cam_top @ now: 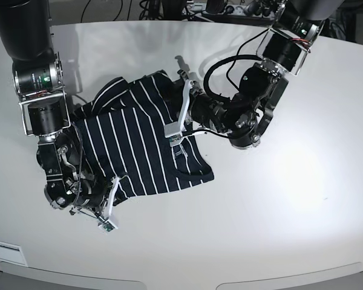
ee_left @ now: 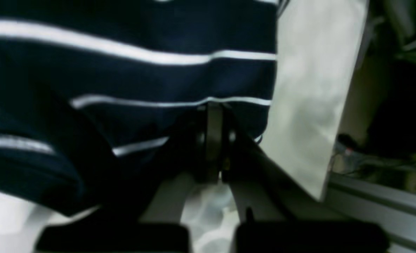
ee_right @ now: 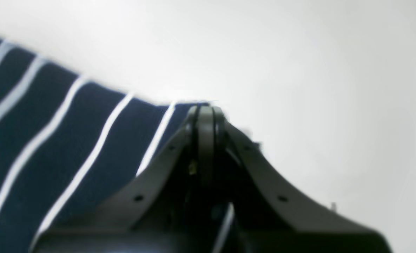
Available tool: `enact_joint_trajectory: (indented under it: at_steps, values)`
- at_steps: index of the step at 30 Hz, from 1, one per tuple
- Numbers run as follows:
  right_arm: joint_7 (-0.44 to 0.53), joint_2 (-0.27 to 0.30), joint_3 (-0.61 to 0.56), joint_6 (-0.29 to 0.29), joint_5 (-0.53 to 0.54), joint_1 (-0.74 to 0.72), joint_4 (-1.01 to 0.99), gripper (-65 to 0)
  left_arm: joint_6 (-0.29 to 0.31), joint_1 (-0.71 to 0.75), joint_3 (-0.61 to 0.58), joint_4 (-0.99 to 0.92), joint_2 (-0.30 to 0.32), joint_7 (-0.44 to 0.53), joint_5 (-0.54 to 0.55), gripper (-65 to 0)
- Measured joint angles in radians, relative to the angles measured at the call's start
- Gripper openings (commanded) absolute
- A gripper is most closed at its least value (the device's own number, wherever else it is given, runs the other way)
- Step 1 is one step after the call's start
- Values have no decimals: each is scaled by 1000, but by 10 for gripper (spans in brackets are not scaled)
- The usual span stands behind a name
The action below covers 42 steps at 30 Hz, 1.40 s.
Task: Fold the T-shirt properly
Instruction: 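Hold the folded shirt with both grippers and square its edges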
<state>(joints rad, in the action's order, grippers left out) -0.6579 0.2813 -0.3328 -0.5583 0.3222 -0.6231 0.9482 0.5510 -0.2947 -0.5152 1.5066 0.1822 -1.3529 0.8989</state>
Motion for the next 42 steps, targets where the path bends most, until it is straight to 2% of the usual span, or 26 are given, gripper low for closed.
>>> enact_joint_trajectory:
  at_steps: [3,5,8,12,14,18,21,25,28,30,33,36,42]
  values:
    - [1,25,-62,-3,11,9,0,-650,8,-5,-49,13,-10,87,-159,-650]
    - [0,51,-72,-3,19,12,2,-650,-13,-5,-63,18,-8,156,-230,-650]
    - [-77,92,-74,20,83,15,21,-650,-39,-22,-62,17,21,224,-317,-650]
    - [-174,176,-72,67,196,46,87,-650,-43,-33,-59,18,78,252,-343,-650]
    - [-189,214,-72,82,246,77,127,-650,-42,-38,-60,19,103,280,-357,-650]
    - [-201,269,-68,134,292,151,227,-650,-42,-48,-60,19,144,389,-464,-650]
    - [-204,289,-16,153,289,242,329,-650,-47,-56,-60,17,158,404,-516,-650]
    - [-219,287,119,159,304,404,477,-650,-49,-56,-60,17,160,420,-539,-650]
    - [-233,284,217,157,339,525,586,-650,-50,-54,-61,14,160,489,-625,-650]
    - [-243,277,273,146,362,594,650,-650,-50,-56,-61,11,161,518,-652,-650]
    - [-244,275,341,97,424,701,745,-650,-50,-57,-61,8,163,554,-695,-650]
    - [-245,244,393,93,425,804,830,-650,-50,-55,-61,0,167,604,-725,-650]
    - [-245,136,426,94,420,959,972,-650,-54,-55,-61,-94,164,866,-837,-650]
